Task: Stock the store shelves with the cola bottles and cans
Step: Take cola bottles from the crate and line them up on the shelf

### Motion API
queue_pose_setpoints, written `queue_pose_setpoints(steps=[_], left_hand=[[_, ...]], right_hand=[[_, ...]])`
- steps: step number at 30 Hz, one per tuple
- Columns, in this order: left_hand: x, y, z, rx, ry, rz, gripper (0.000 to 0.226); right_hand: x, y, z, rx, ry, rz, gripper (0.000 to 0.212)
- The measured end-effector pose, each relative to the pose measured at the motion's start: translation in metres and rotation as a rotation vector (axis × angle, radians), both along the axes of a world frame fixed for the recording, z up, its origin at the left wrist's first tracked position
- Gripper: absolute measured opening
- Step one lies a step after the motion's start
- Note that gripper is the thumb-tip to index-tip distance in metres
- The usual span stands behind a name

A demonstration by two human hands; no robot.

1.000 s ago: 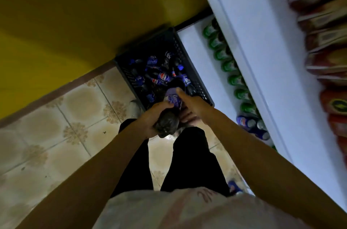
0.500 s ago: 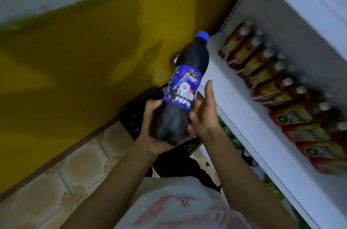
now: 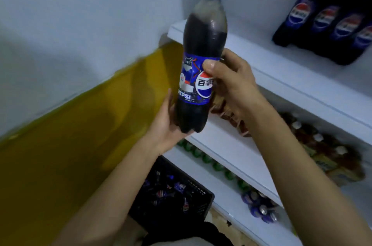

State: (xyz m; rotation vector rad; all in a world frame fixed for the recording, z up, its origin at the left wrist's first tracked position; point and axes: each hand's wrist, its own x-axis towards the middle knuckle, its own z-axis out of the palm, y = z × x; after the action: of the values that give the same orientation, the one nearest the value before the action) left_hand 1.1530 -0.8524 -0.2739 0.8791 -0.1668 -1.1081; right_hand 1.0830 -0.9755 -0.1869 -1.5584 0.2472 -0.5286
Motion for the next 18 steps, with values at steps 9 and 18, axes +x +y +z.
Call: queue_pose_setpoints(steps=[9, 18], left_hand=[[-0.019, -0.086, 0.066, 0.051, -1.186, 0.267, 0.071], [-0.040, -0.187, 0.136, -0.207, -1.080, 0.231, 0.053]], right_hand=[[-0.034, -0.067, 0.070, -0.063, -0.093, -0.408, 0.040], [-0.090, -0.147, 0.111, -0.373, 0.040, -0.422, 0.093]])
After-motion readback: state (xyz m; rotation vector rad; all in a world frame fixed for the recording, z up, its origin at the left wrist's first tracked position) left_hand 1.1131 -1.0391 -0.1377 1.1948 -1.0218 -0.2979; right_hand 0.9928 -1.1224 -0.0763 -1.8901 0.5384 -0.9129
